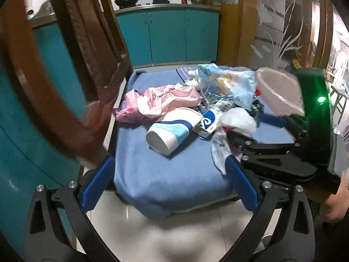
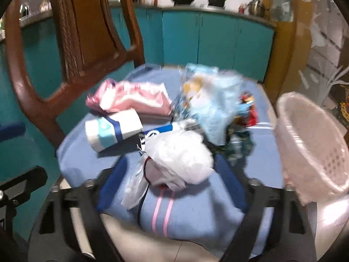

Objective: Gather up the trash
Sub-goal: 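Grasp the white-blue paper cup with the left tool while the right tool grasps the white tissue, then lift the white tissue with the right tool and carry it to the wastebasket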

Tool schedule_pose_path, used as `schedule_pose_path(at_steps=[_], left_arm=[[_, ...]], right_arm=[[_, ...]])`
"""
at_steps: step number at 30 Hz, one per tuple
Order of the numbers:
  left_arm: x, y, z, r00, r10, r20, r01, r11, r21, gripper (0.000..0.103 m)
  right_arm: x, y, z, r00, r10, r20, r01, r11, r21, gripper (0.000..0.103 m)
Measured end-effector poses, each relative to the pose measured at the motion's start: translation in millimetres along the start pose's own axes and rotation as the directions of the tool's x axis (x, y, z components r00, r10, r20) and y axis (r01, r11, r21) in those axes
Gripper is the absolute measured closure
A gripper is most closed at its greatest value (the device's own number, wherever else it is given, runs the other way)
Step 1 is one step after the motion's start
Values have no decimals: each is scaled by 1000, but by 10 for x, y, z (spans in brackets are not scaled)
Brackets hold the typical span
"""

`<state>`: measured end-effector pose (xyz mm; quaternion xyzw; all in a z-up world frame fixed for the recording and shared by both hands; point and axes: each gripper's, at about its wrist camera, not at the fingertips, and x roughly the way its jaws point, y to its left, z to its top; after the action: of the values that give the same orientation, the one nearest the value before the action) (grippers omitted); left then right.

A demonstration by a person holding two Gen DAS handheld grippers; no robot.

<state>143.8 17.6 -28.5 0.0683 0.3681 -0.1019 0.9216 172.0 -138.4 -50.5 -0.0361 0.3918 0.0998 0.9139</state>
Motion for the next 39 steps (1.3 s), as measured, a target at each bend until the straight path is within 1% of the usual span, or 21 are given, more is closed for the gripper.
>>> schedule_pose_path(at_steps=[1, 2, 4, 5, 7, 8, 12, 14, 16, 17, 18, 19, 21, 24, 27, 28, 31, 32, 34, 37, 39], left_arm=[[97, -2, 20, 1000, 4, -4, -4, 1000, 16, 3], [177, -7, 34, 1000, 15, -7, -15, 999, 31, 3], [344, -4, 67, 1000, 23, -10, -22, 999, 40, 3], [410, 7, 82, 1000, 19, -14, -18, 999, 34, 3], [571, 14, 125, 1000, 4, -27, -3, 1000, 27, 3], [633, 3, 151, 1000, 8, -29, -7, 999, 36, 3], [802, -82, 241, 999, 45, -22, -43, 994, 99, 3], [914, -110, 267, 998, 54, -42, -48, 990, 133, 3], [1028, -114, 252, 995, 63, -71, -51, 987, 155, 12], [1081, -111, 239, 994, 59, -89, -44, 986, 161, 30], [1109, -107, 229, 994, 70, -90, -54, 985, 165, 33], [1110, -104, 215, 994, 79, -82, -64, 984, 169, 34], [1071, -105, 212, 995, 54, -87, -38, 984, 173, 39], [928, -118, 203, 996, 35, -83, -21, 986, 164, 39], [659, -151, 214, 998, 1, -56, 9, 987, 161, 39], [534, -165, 227, 999, -16, -37, 22, 988, 156, 39], [203, -102, 279, 998, -52, 35, 49, 996, 69, 39], [114, -50, 297, 996, -71, 60, 70, 997, 14, 39], [3, 17, 321, 991, -94, 100, 100, 993, -59, 39], [-71, 16, 339, 988, -60, 146, 77, 990, -114, 39], [-70, 2, 332, 987, -47, 154, 69, 987, -146, 39]], right_arm=[[61, -12, -9, 999, 7, -41, -6, 1000, 13, 70], [37, -34, -21, 999, 24, -49, -22, 999, 33, 79], [-105, -55, -27, 998, 47, -41, -45, 998, 49, 87], [-191, -61, -27, 998, 52, -30, -50, 998, 49, 89], [-452, -112, -33, 998, 53, 15, -54, 997, 46, 90], [-581, -152, -40, 998, 59, 36, -61, 997, 52, 90], [-780, -365, -30, 993, 90, 69, -97, 990, 103, 90], [-796, -435, -24, 992, 99, 80, -109, 985, 133, 90], [-772, -468, -11, 991, 107, 80, -118, 982, 148, 90], [-749, -489, -4, 990, 114, 80, -126, 980, 153, 90], [-732, -507, 7, 990, 118, 80, -129, 979, 155, 90], [-734, -507, 4, 990, 119, 80, -130, 979, 154, 90], [-754, -513, 2, 989, 125, 81, -136, 978, 156, 90], [-826, -580, 22, 986, 134, 95, -149, 974, 169, 90], [-888, -598, 44, 985, 135, 111, -152, 974, 165, 90], [-909, -607, 50, 984, 132, 118, -151, 975, 164, 90], [-973, -616, 60, 981, 137, 135, -158, 975, 156, 90], [-997, -608, 63, 980, 137, 143, -158, 976, 148, 90], [-1034, -597, 81, 978, 131, 161, -153, 979, 135, 90], [-1018, -588, 94, 977, 126, 175, -150, 980, 131, 90], [-995, -560, 95, 979, 108, 174, -130, 984, 122, 90]])
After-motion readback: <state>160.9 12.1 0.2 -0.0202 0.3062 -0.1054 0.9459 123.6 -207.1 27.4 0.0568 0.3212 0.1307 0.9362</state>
